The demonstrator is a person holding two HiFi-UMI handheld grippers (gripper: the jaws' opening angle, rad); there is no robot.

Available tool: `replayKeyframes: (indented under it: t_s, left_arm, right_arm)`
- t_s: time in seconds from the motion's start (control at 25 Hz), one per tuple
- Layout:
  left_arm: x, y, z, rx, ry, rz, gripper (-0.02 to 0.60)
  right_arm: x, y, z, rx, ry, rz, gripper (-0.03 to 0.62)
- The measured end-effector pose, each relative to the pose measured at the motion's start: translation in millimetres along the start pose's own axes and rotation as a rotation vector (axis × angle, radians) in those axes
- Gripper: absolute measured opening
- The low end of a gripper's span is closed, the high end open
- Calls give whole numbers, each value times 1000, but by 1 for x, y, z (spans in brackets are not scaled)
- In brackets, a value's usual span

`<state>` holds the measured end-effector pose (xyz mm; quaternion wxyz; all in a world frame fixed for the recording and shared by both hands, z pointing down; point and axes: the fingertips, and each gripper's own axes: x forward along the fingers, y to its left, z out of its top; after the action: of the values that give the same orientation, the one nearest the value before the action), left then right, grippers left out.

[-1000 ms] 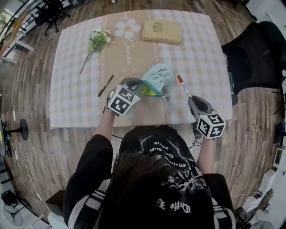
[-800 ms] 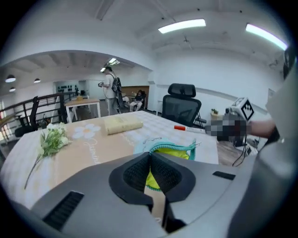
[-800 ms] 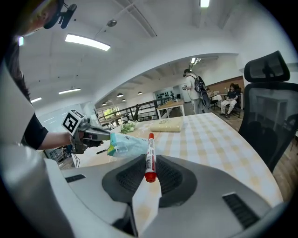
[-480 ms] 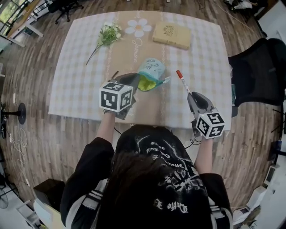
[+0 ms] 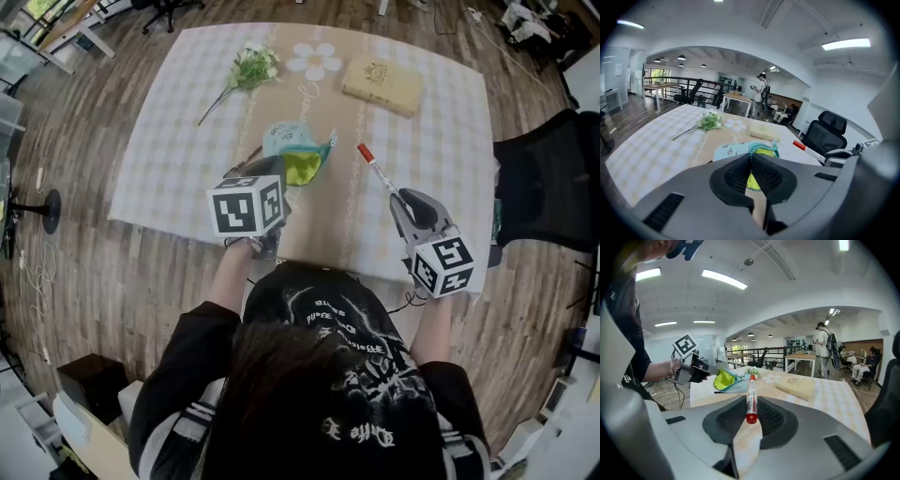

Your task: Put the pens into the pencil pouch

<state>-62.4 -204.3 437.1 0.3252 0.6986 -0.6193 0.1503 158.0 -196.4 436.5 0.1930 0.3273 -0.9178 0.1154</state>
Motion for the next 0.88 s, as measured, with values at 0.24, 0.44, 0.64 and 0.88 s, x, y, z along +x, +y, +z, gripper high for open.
replayKeyframes:
  t_s: [0.24,0.44,0.64,0.88]
  left_arm:
    - [-9,0,-8,-79,-42,87,28]
    - [-10,-4,-17,-87,-53,130,28]
    - [-4,-11,-24,-86,-41,138,28]
    - [2,-23,-30,-66,-25,101,28]
  right_arm:
    - [11,35,13,-194,84,126,80]
    - [21,57,10,-267,140,199,80]
    - [29,64,1,-300,204,260,80]
    - [51,64,-8,-331,280,215,80]
